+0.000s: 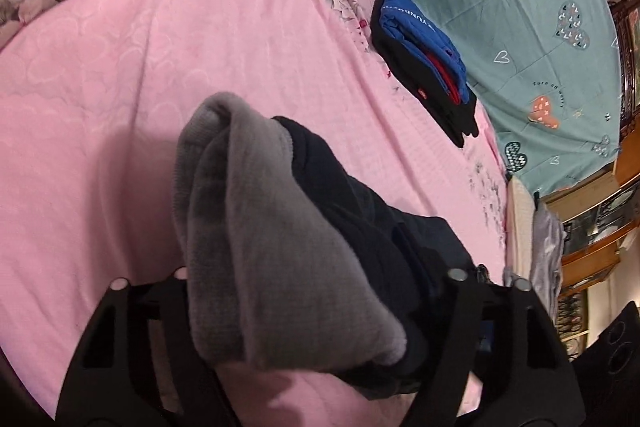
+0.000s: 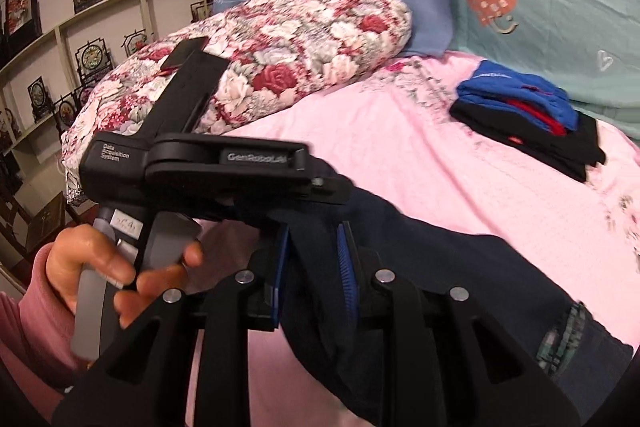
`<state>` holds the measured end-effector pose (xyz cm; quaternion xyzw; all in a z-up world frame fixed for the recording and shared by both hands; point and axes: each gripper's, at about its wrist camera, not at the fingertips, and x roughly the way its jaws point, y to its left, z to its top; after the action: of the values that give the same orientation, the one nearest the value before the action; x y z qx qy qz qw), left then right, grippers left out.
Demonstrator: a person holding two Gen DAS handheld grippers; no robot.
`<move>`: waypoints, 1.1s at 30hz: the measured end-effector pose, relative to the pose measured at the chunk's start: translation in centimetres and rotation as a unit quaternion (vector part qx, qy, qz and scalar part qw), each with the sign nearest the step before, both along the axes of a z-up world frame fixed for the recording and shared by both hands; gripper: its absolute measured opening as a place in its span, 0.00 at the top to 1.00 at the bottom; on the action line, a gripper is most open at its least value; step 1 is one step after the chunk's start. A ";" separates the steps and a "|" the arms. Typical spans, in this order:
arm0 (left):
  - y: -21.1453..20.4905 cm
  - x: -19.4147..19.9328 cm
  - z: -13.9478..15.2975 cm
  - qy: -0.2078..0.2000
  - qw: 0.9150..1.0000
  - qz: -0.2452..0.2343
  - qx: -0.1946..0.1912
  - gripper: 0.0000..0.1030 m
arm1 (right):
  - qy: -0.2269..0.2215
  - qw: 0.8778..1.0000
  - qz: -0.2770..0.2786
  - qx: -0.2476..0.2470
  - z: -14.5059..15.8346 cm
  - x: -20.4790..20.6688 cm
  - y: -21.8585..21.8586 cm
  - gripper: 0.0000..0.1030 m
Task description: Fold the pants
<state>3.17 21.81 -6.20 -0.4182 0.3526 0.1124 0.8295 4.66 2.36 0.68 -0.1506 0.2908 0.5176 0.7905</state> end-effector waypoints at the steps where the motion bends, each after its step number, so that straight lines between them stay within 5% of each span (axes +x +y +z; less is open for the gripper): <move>1: 0.0 0.0 0.1 0.003 1.000 0.004 0.009 0.43 | -0.007 1.000 -0.009 0.002 0.3 0.2 -0.8 0.77; 4: 0.0 -0.2 0.3 0.001 1.000 0.008 0.015 0.56 | -0.030 0.998 -0.057 0.013 1.2 1.3 -3.9 0.76; 10: -0.9 -0.9 1.5 -0.019 1.000 0.009 0.012 0.62 | -0.020 0.983 -0.181 0.008 1.2 5.2 -10.9 0.76; 15: -3.5 -1.0 4.9 -0.061 0.998 -0.017 0.022 0.63 | 0.066 0.956 -0.285 -0.016 -1.8 9.0 -16.6 0.76; 18: -6.2 -0.2 7.2 -0.088 0.994 -0.053 0.024 0.64 | 0.109 0.945 -0.299 -0.072 -5.0 10.2 -17.1 0.75; 25: -14.5 4.5 9.8 -0.117 0.982 -0.149 0.022 0.64 | 0.131 0.953 -0.268 -0.052 -5.4 10.7 -16.7 0.64; 29: -20.5 8.8 8.9 -0.103 0.972 -0.209 0.028 0.64 | 0.173 0.950 -0.259 0.004 -5.1 11.1 -19.2 0.64; 33: -25.6 12.7 6.0 -0.058 0.965 -0.250 0.050 0.64 | 0.169 0.948 -0.269 0.022 -4.3 10.1 -22.4 0.64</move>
<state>15.84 -3.82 -0.23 -0.2804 0.3912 -0.1057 0.8701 14.72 -20.07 -3.64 0.0402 0.4387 0.3094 0.8428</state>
